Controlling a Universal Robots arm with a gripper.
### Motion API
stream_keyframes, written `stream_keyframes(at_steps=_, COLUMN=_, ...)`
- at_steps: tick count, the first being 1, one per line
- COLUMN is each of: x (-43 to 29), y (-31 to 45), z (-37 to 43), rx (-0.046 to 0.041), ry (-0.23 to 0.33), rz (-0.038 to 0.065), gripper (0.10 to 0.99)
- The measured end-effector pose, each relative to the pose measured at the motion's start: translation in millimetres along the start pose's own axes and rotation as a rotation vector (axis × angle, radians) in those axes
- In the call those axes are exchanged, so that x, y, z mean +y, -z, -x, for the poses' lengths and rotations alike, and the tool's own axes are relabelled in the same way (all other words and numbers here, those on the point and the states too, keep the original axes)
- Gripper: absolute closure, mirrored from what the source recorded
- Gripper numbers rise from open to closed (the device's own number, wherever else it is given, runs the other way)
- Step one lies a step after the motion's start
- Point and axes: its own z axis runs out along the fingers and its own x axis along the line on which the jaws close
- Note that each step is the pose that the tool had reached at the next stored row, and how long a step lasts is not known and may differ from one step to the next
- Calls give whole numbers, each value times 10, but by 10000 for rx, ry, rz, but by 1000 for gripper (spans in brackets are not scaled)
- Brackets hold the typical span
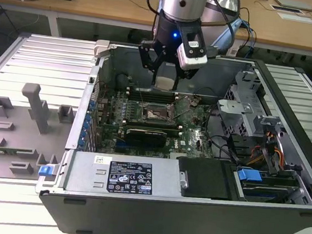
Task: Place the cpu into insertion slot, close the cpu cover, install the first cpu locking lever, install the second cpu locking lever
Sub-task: 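Place the cpu into insertion slot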
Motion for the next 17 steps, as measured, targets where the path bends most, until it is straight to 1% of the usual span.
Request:
stream_keyframes(at_steps=3, x=-1, y=-13, z=0, rx=-45, ry=-556, rz=10, gripper=545)
stream_keyframes(at_steps=6, x=-2, y=-23, z=0, rx=-81, ry=-1002, rz=18, gripper=545)
stream_keyframes(at_steps=9, x=-4, y=-43, z=1, rx=-155, ry=-1915, rz=36, gripper=545)
stream_keyframes(at_steps=11, x=-4, y=-51, z=1, rx=-182, ry=-2259, rz=42, gripper=545)
stream_keyframes(at_steps=13, x=-6, y=-68, z=1, rx=-232, ry=-2876, rz=54, gripper=545)
stream_keyframes(at_steps=17, x=-7, y=-87, z=2, rx=-287, ry=-3557, rz=67, gripper=545)
